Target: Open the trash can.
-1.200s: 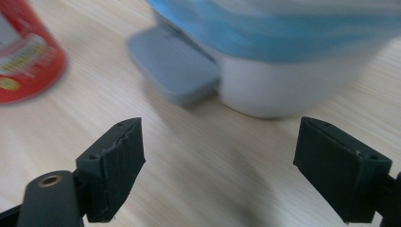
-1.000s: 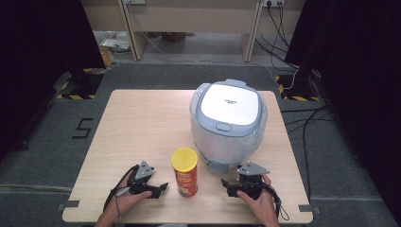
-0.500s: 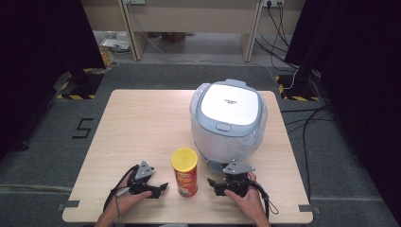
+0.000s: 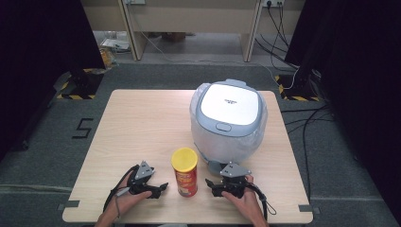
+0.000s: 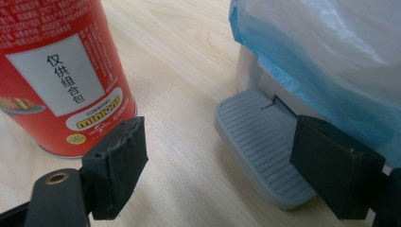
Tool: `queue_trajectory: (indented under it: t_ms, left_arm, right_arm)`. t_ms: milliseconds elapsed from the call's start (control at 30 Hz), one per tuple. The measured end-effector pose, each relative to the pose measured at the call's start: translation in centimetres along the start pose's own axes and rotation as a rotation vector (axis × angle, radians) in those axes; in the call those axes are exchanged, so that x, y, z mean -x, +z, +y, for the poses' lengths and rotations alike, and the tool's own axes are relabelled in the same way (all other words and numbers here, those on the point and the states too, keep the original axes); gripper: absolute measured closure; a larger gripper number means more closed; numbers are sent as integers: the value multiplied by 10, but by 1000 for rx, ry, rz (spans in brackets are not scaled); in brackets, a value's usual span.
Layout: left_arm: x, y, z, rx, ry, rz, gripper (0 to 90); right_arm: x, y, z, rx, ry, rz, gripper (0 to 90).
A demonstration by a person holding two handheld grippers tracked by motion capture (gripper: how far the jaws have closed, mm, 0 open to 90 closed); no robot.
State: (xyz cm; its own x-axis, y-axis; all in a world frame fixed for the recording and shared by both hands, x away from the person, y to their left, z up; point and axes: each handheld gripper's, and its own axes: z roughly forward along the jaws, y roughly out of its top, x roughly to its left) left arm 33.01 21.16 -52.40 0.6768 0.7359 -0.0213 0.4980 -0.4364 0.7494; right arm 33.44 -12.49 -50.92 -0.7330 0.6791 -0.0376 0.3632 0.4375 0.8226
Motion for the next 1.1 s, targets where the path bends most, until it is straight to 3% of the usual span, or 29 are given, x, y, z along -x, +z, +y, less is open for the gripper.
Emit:
queue_trajectory:
  t_ms: [133,333,1100]
  left_arm:
    - [0,0,0,1,0,-1,147]
    - [0,0,0,0,0,0,146]
    - [0,0,0,-1,0,0,147]
  right_arm:
    - [-5,2,0,-22,-63,-33,194]
    - [-5,3,0,-27,-75,-37,194]
    - [-5,6,4,-76,-45,-34,192]
